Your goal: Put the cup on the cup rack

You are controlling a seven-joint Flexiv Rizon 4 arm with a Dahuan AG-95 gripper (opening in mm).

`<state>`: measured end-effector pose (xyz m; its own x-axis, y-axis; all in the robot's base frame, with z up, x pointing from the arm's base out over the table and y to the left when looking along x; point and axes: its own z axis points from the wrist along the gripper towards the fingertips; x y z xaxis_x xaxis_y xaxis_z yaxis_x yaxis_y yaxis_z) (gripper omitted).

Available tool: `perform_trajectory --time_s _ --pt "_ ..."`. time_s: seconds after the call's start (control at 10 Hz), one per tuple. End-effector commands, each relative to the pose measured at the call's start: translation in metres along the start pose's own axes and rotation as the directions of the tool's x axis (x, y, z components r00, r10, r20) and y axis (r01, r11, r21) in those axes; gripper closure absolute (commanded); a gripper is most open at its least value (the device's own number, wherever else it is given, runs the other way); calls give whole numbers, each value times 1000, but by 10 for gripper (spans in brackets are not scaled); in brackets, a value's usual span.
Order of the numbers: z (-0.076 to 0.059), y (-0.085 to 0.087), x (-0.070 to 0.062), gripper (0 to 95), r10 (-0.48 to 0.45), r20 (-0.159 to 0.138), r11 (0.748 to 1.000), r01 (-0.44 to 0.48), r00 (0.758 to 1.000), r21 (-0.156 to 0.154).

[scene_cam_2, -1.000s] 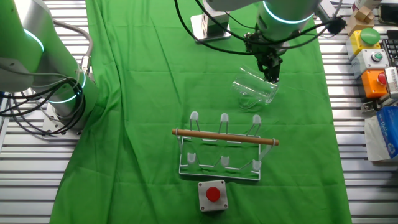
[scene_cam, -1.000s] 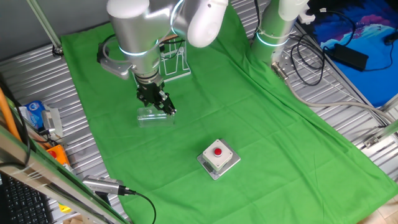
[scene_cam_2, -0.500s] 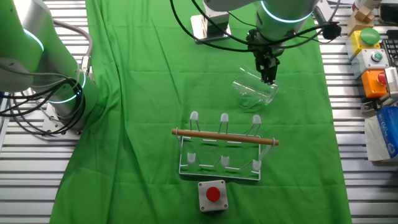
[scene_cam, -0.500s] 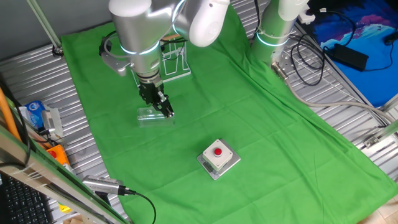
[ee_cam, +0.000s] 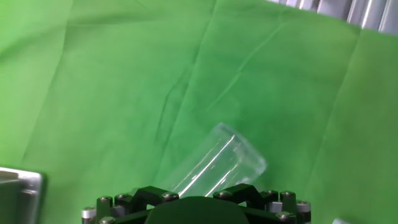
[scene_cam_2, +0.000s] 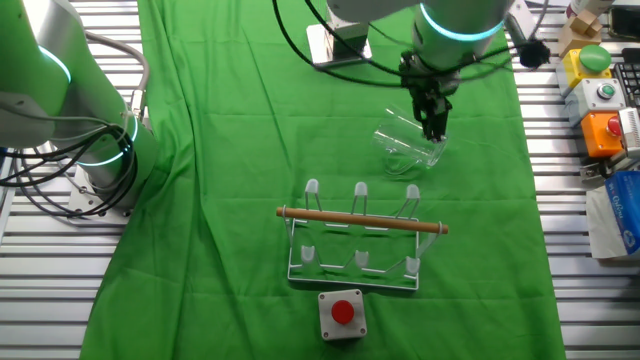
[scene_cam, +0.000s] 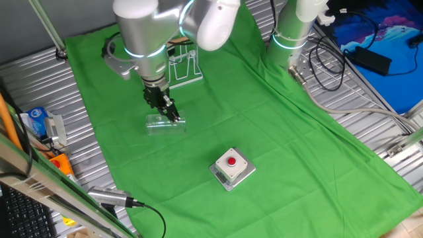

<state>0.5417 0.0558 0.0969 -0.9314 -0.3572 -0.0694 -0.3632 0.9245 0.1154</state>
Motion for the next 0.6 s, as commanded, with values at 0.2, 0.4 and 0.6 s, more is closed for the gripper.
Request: perform_trajectory --time_s 0.2,0.4,0.6 --pt "7 -10 -15 0 -10 5 1000 10 1000 -24" --pt "16 -13 -15 0 17 15 998 -16 1000 -64" --pt "23 -14 -13 0 27 9 996 -26 1000 -84"
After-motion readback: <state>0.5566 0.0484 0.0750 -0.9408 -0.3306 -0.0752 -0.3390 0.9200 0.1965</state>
